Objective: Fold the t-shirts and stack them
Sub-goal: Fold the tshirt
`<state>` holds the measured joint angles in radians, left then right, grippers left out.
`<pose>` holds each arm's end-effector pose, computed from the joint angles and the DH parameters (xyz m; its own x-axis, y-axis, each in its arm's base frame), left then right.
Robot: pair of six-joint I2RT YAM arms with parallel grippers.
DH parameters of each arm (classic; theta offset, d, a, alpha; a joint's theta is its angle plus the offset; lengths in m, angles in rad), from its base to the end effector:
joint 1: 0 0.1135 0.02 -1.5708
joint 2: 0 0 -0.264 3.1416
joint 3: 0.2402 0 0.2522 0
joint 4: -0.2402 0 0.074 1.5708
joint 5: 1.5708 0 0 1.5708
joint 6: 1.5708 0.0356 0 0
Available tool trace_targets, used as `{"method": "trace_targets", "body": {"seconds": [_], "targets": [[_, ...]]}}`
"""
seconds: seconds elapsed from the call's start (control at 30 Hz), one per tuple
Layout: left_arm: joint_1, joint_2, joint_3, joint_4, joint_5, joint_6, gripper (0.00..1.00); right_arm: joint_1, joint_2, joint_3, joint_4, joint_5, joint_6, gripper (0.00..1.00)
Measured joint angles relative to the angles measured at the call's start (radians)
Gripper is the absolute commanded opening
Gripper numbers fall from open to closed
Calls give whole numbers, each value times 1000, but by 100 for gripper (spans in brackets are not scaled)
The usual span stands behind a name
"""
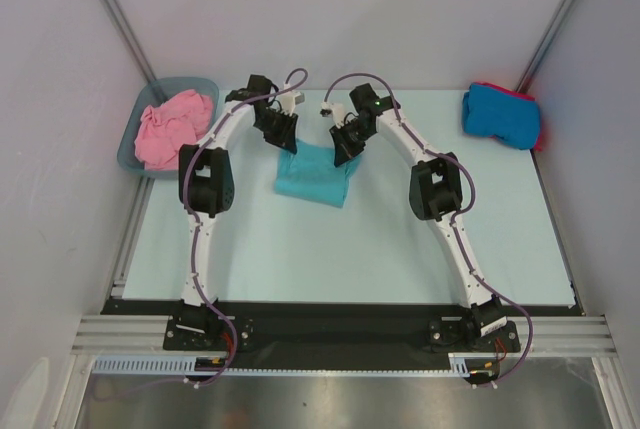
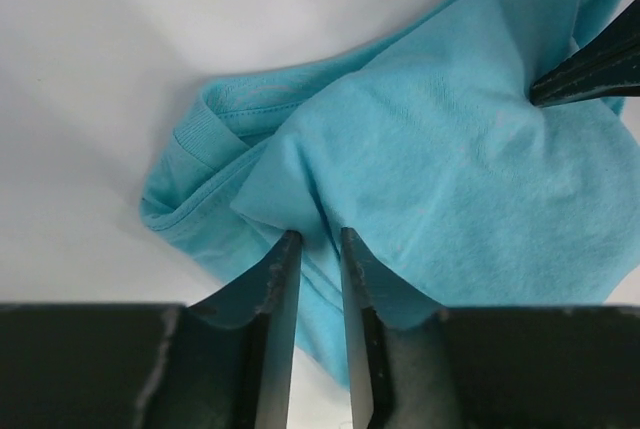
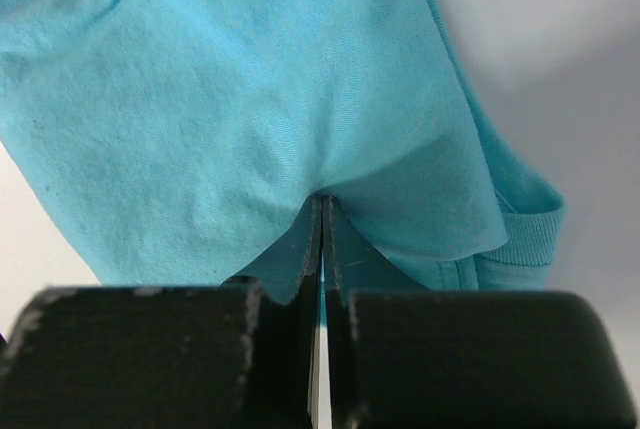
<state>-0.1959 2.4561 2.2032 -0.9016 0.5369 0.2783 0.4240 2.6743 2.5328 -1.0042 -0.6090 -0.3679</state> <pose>0.5054 -0.1189 0.1818 -0.7609 0.3917 -0.5173 0.6024 0.7228 -0.3387 0.4922 0.2445 0.1633 -0.5761 -0.5837 -0.5722 -0.8141 0.4722 0.3379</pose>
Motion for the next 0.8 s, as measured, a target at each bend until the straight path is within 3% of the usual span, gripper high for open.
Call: {"method": "trace_targets", "body": {"seconds": [0.23, 0.27, 0.73, 0.8], "targets": [[0, 9, 2, 2, -2, -1, 8, 2, 0, 0, 0, 0, 0, 0], [0, 11, 2, 2, -2, -1, 0, 3, 0, 0, 0, 0, 0, 0], [2, 15, 89, 2, -60, 17, 1, 12, 0, -7, 1, 1, -4, 0], [2, 15, 95, 2, -64, 21, 6, 13, 0, -8, 1, 2, -6, 0]]}}
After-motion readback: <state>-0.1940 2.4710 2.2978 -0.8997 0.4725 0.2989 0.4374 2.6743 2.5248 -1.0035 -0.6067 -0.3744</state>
